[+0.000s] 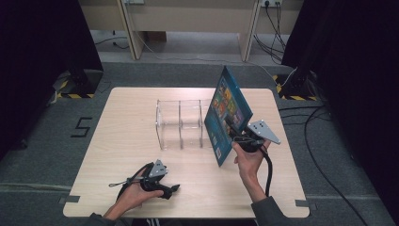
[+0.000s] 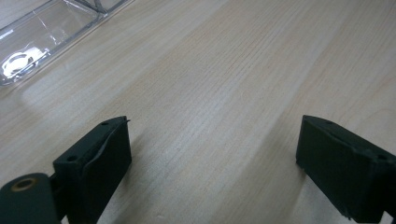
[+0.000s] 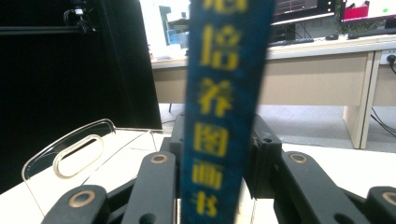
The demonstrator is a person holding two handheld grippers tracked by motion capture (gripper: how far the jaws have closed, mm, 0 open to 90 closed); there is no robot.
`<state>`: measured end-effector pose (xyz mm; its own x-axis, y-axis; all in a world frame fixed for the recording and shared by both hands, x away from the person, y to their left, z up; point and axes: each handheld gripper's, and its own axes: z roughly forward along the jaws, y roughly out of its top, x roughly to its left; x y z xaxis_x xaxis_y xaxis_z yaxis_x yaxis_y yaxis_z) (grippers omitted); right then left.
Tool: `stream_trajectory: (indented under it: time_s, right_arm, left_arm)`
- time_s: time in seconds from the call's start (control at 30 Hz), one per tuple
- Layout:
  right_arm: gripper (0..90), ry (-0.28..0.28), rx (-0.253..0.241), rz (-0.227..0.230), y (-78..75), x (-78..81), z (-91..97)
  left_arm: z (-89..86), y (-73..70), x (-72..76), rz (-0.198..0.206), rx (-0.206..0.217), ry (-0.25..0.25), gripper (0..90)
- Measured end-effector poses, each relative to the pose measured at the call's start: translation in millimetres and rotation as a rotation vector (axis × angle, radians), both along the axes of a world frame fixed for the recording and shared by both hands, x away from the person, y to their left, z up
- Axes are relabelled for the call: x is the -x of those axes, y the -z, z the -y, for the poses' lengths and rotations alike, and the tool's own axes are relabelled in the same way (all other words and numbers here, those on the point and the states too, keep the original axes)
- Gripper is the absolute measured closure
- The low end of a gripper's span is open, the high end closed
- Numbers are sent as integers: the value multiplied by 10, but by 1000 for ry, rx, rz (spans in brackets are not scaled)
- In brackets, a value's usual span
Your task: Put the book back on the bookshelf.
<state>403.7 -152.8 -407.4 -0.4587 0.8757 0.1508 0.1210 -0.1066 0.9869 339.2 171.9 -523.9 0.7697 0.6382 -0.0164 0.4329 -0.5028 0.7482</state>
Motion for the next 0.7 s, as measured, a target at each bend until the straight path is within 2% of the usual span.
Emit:
stream_trajectory:
  time_s: [0.47,0.7]
  right_arm:
    - [633,-15,-10,4,-33,71,76]
    - [571,-30,-20,1,-45,138,139]
  left_arm:
    - [1,0,-1,0,0,1,92]
    - [2,0,0,0,0,0,92]
